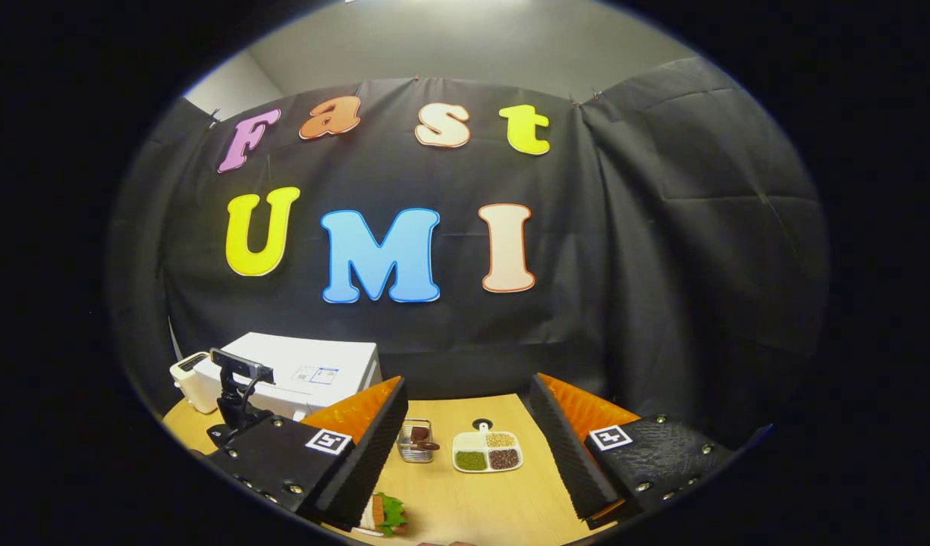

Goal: Open the microwave oven with the left hand, put the food in, and close the microwave oven.

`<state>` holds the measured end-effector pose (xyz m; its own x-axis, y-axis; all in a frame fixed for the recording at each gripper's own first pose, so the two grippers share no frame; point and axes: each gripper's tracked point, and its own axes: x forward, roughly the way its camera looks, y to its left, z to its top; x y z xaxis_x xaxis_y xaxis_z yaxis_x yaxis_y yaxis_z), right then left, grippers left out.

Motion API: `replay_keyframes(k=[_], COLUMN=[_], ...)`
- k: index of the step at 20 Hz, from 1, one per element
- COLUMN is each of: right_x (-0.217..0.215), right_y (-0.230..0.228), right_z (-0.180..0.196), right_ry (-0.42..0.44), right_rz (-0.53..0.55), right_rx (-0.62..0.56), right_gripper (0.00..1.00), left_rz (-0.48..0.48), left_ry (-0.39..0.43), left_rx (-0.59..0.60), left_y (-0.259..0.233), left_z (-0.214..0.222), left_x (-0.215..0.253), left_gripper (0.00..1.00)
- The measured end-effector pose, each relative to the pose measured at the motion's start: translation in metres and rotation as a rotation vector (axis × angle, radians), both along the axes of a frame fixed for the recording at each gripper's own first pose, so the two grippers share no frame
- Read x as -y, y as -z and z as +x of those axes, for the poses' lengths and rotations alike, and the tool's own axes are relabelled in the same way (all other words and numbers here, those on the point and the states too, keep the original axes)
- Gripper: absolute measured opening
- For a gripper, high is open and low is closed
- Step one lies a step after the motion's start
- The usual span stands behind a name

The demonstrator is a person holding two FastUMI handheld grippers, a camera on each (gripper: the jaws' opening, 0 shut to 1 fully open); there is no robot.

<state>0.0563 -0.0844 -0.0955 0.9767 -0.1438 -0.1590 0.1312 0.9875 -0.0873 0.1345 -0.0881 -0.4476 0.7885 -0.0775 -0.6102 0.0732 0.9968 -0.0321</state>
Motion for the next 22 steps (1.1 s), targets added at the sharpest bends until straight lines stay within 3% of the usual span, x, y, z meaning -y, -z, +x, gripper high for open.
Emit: replay_keyframes(k=[2, 5, 6, 10, 14, 22], right_x=[0.002, 0.001, -0.001, -0.003, 0.000, -0.050], right_y=[0.003, 0.010, 0.012, 0.012, 0.011, 0.019], right_z=[0.001, 0.004, 0.003, 0.001, -0.005, -0.014], right_ry=[0.001, -0.007, -0.008, -0.012, 0.003, -0.063], right_rz=[-0.001, 0.024, 0.037, 0.055, 0.062, 0.118], right_rx=[-0.007, -0.026, -0.032, -0.026, -0.009, -0.012], right_gripper=[0.98, 0.98, 0.98, 0.98, 0.98, 0.98], left_rz=[0.060, 0.045, 0.052, 0.047, 0.051, 0.042], left_ry=[0.023, 0.035, 0.038, 0.077, 0.120, 0.194], left_rx=[0.012, 0.003, -0.001, -0.035, -0.041, -0.113], left_y=[-0.002, -0.003, -0.002, -0.004, -0.020, -0.044], left_z=[0.001, -0.001, 0.000, -0.008, -0.075, -0.170], left_x=[-0.001, 0.000, -0.001, -0.001, -0.013, -0.061], left_gripper=[0.35, 0.21, 0.07, 0.06, 0.06, 0.06])
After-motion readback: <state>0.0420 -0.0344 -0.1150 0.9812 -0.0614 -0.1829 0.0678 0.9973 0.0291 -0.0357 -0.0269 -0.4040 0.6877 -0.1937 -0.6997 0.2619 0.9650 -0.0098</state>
